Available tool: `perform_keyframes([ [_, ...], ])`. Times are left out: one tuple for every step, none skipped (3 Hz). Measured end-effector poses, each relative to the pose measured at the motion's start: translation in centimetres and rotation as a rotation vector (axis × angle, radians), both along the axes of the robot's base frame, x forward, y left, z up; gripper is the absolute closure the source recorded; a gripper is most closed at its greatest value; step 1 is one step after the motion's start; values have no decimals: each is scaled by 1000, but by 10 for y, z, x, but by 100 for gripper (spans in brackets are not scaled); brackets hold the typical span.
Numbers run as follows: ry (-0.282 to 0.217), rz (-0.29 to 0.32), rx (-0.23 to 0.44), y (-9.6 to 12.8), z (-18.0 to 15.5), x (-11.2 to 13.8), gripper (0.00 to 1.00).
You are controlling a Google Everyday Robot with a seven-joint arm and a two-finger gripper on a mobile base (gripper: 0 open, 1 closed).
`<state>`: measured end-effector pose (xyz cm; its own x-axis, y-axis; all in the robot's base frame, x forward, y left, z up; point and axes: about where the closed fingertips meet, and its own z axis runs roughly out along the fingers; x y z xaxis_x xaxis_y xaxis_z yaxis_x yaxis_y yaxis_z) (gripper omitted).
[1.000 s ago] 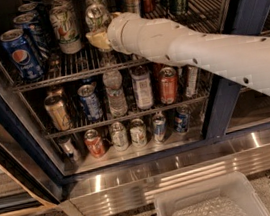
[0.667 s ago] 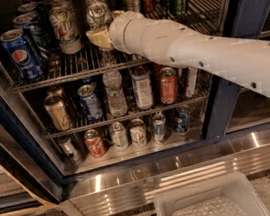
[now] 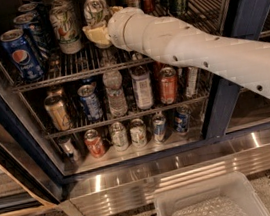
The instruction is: Pick 7up can from top shelf of fridge
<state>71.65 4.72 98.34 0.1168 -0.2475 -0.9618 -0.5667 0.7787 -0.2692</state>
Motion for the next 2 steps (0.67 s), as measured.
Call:
perform_keyframes([
  [17,32,12,0,10,-4,100],
  [57,71,9,-9,19,-18,100],
])
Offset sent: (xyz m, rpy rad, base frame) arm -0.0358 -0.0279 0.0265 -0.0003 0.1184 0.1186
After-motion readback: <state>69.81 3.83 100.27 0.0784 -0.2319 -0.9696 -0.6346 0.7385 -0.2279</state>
